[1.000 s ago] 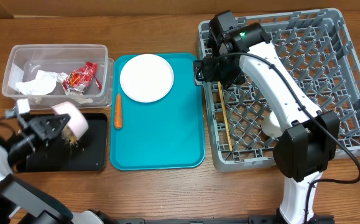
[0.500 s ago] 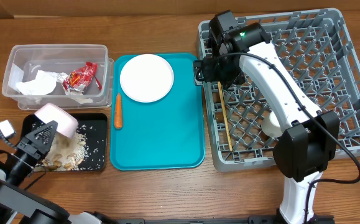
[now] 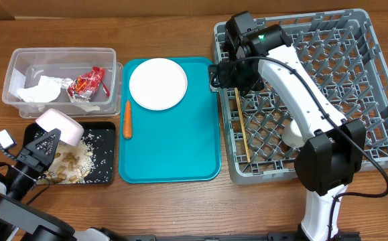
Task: Sort waste into correct bins and load items into the dishwasher
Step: 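Tip the pink bowl with the left gripper to dump rice onto black tray, then carry the empty pink bowl back and set it on the teal tray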
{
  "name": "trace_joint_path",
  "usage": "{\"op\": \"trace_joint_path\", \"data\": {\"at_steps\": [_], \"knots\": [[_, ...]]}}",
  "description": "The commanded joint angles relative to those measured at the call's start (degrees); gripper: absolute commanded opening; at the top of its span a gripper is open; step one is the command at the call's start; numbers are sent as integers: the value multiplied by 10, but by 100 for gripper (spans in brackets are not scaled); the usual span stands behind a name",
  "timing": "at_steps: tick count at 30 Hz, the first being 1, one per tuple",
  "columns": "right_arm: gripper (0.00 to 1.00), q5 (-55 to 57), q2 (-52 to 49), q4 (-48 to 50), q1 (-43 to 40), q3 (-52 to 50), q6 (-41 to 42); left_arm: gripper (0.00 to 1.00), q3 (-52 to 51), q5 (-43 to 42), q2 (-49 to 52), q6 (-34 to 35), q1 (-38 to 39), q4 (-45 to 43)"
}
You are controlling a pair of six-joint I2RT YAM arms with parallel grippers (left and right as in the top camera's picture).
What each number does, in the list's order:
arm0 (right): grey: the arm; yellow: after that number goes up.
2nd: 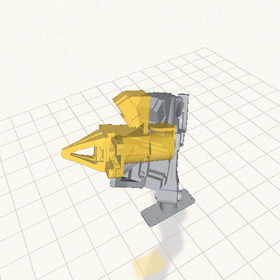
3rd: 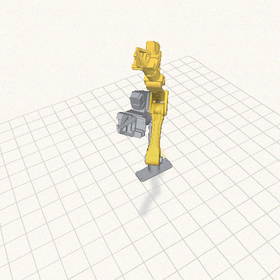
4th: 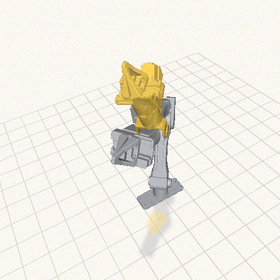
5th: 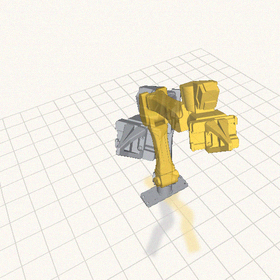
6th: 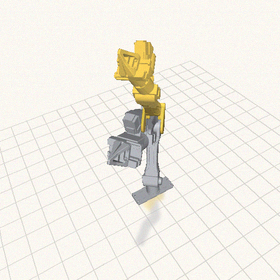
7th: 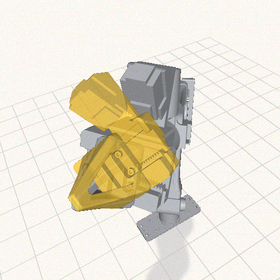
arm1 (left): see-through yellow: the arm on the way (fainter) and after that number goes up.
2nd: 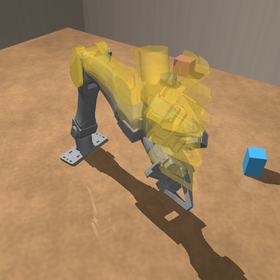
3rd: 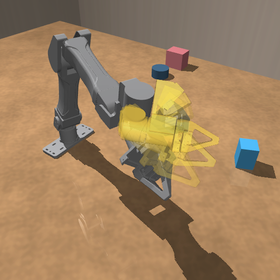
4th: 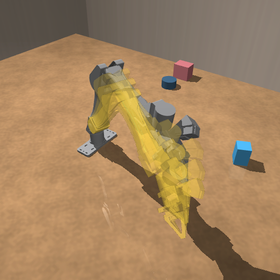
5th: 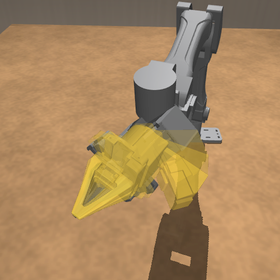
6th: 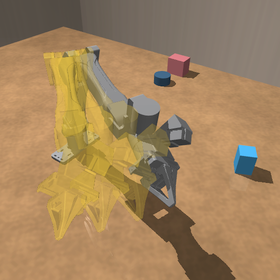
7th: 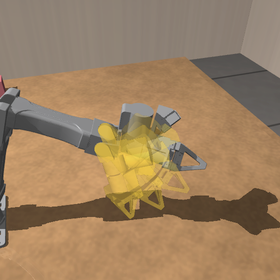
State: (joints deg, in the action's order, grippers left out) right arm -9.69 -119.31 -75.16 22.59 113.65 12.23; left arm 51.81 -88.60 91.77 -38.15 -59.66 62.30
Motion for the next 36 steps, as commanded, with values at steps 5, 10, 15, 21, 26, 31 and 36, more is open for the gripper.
{"op": "trace_joint_path", "data": {"at_steps": [5, 10, 15, 21, 26, 31, 36], "knots": [[100, -3, 15, 1, 3, 13, 2, 4, -3, -19, -4, -30, 16, -5], [100, -3, 15, 1, 3, 13, 2, 4, 6, -2, -4, 11, 38, -4], [100, -3, 15, 1, 3, 13, 2, 4, 57, 50, -4, 96, 70, -4], [100, -3, 15, 1, 3, 13, 2, 4, 154, 184, -5, 233, 167, -5], [100, -3, 15, 1, 3, 13, 2, 4, 211, 320, -5, 340, 298, -25], [100, -3, 15, 1, 3, 13, 2, 4, 217, 473, -5, 420, 460, -56], [100, -3, 15, 1, 3, 12, 2, 4, 217, 659, -3, 510, 643, -72]]}}
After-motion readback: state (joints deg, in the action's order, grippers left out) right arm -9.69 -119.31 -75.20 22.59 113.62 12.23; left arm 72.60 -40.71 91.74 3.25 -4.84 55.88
